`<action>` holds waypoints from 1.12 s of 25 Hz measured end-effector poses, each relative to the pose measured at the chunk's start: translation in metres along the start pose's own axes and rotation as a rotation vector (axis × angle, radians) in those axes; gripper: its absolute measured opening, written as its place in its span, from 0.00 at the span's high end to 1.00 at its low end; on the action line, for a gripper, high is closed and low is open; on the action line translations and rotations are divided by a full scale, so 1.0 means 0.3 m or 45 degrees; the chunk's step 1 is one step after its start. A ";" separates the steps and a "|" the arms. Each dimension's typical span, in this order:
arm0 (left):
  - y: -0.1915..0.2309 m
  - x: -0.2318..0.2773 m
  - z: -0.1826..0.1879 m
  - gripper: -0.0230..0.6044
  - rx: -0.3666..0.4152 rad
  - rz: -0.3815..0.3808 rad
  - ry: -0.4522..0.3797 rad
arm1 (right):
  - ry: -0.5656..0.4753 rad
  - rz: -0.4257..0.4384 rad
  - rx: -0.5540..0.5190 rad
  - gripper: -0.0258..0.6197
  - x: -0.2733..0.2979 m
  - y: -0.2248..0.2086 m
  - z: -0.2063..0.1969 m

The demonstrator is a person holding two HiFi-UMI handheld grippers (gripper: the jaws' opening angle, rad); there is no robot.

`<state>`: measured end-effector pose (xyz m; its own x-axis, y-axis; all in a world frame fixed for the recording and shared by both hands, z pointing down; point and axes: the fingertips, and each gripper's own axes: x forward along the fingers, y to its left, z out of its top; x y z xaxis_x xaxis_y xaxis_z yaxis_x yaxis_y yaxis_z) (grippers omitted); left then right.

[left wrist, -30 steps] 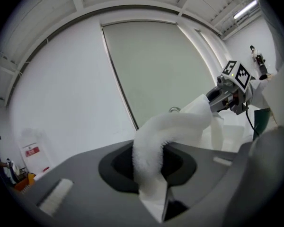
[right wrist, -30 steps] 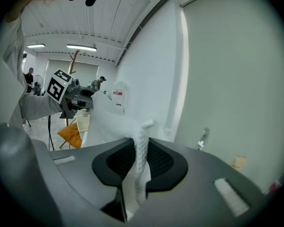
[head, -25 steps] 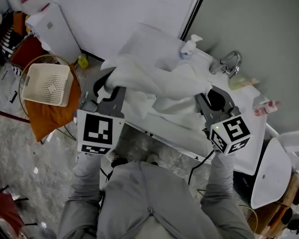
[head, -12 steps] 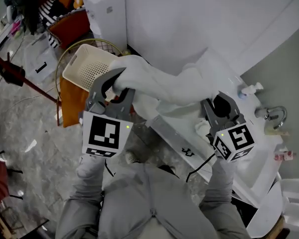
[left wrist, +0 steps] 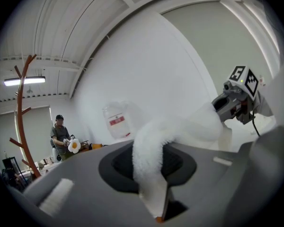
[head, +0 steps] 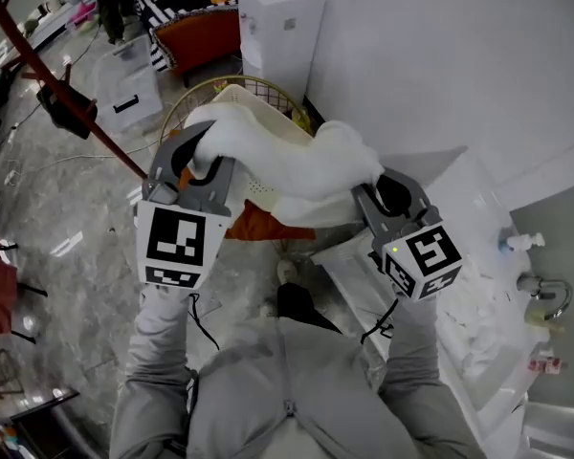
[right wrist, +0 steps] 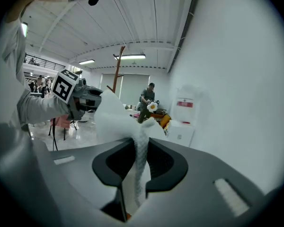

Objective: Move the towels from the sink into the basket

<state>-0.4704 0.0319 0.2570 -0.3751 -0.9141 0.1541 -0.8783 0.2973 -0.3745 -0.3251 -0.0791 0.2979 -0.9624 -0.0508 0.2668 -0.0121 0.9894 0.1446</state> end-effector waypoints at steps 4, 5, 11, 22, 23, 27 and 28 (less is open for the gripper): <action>0.117 0.076 -0.080 0.73 -0.039 0.027 0.043 | 0.020 0.105 -0.004 0.87 0.183 0.040 -0.008; 0.140 0.105 -0.104 0.73 -0.042 0.026 0.061 | 0.030 0.130 -0.003 0.87 0.229 0.046 -0.015; 0.228 0.312 -0.268 0.73 -0.067 -0.010 0.197 | 0.175 0.272 0.008 0.87 0.494 0.053 -0.116; 0.184 0.615 -0.662 0.73 -0.186 -0.173 0.501 | 0.475 0.423 0.104 0.87 0.822 0.038 -0.408; 0.177 0.627 -0.697 0.73 -0.192 -0.183 0.528 | 0.504 0.429 0.106 0.87 0.840 0.036 -0.435; 0.163 0.659 -0.826 0.72 -0.194 -0.204 0.624 | 0.612 0.430 0.104 0.87 0.907 0.030 -0.543; 0.162 0.662 -0.855 0.68 -0.189 -0.202 0.652 | 0.641 0.425 0.098 0.86 0.916 0.030 -0.573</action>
<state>-0.6636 -0.0644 0.5037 -0.2986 -0.7111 0.6365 -0.9542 0.2366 -0.1833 -0.5429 -0.1074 0.5365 -0.6711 0.2243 0.7066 0.2304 0.9690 -0.0888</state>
